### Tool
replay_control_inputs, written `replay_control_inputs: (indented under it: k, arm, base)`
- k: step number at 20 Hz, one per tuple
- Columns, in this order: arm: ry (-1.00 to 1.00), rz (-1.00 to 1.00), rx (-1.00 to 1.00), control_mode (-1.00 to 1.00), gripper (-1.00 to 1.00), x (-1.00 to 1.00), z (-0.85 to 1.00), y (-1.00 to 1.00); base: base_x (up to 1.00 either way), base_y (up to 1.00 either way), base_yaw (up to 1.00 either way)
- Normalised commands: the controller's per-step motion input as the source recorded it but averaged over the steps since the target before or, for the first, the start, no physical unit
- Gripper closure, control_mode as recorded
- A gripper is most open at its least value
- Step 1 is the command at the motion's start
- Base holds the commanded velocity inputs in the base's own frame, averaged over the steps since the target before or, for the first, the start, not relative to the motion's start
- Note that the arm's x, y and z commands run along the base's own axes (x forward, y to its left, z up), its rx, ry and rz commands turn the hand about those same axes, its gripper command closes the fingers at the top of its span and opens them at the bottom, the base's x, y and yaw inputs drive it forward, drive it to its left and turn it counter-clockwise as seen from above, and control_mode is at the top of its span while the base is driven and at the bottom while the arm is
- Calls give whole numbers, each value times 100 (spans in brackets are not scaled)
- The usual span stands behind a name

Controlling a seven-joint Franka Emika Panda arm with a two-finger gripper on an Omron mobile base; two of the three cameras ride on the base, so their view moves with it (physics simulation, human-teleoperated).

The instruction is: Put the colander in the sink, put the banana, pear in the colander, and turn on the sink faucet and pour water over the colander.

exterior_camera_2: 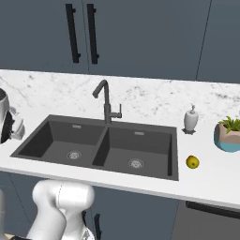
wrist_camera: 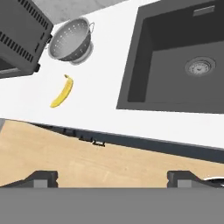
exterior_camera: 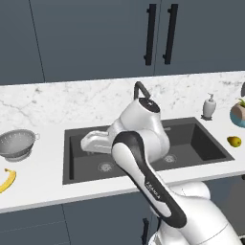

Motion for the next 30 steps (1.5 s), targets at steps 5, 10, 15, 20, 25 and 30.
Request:
replay_control_inputs:
  k: [5,10,15,20,25,30]
  arm:
    - [-1,-4,29,-100,-100,46,-1,65]
    - [10,-5,5,-100,-100,77,0,61]
    - [29,-2,0,-100,-100,93,0,56]
    - [32,0,-1,-100,-100,72,-1,44]
    - [11,0,-4,-100,-100,5,-32,13]
    - [8,0,0,-100,-100,15,-34,23]
  base:
    - [0,0,0]
    - [0,0,0]
    - [0,0,0]
    - [0,0,0]
    - [0,0,0]
    - [0,0,0]
